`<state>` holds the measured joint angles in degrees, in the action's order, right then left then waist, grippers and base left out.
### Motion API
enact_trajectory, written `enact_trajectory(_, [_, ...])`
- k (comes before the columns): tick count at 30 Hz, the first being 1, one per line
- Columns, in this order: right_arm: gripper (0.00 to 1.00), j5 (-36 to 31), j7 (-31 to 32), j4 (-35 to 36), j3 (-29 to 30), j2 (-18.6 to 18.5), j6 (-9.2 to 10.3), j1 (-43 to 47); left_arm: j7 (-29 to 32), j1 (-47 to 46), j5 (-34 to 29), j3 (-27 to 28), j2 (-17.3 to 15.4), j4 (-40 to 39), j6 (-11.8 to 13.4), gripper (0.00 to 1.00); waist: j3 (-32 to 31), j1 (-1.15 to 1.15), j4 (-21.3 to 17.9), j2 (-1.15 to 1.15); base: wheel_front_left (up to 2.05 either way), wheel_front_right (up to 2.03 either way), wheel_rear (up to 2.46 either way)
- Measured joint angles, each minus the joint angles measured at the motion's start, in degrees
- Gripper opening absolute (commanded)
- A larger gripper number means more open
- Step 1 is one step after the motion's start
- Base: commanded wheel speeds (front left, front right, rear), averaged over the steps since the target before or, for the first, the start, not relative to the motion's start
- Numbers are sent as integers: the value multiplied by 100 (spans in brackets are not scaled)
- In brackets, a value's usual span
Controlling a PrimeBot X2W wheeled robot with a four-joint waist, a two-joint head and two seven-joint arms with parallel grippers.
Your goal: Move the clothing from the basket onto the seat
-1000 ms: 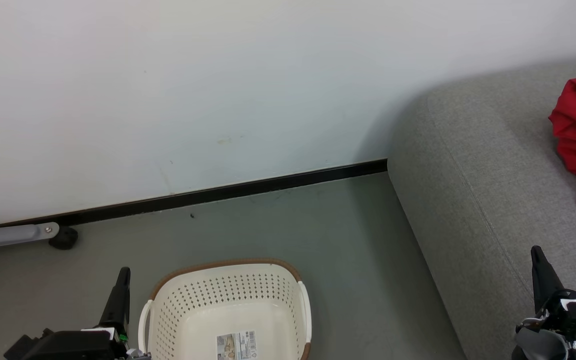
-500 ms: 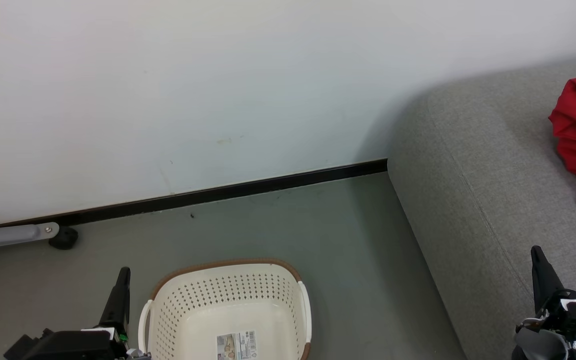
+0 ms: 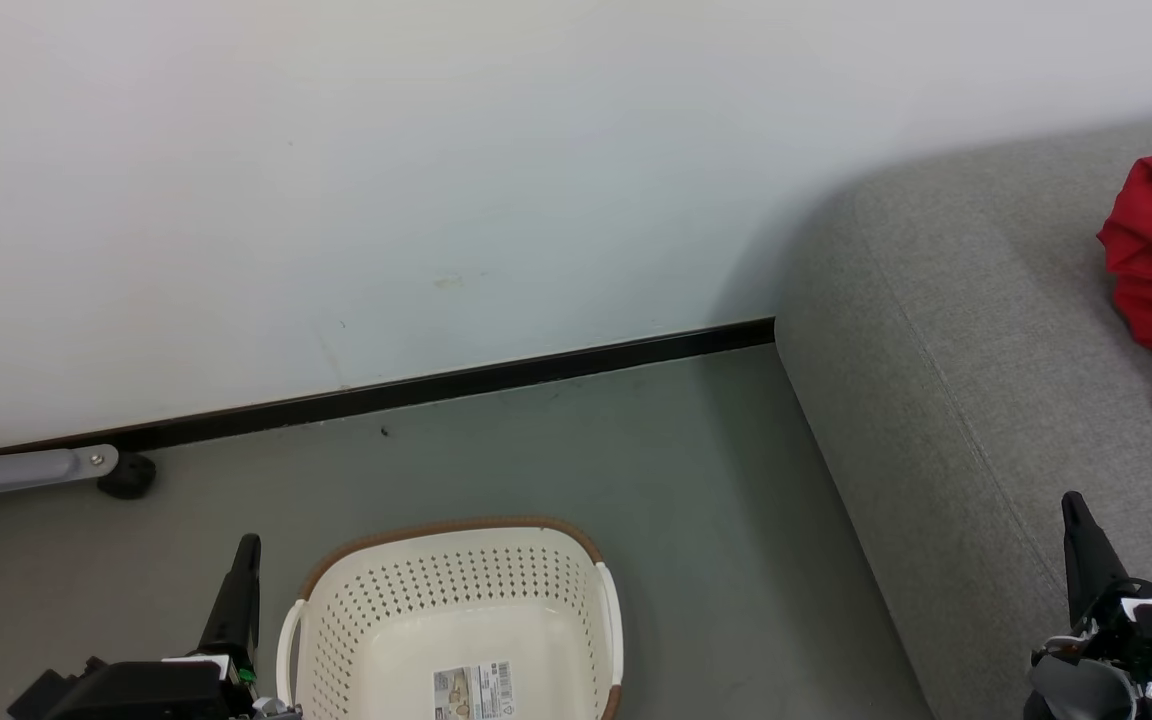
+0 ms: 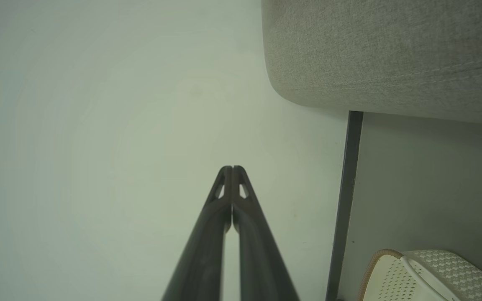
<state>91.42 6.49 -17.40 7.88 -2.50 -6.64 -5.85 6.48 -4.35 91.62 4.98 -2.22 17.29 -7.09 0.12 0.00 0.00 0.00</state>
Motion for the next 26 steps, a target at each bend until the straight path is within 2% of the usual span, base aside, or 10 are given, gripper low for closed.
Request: enact_trajectory(26, [0, 0, 0, 2, 0, 0, 1, 1, 0, 0, 0, 0, 0, -1, 0, 0, 0, 0, 0, 0, 0, 0, 0])
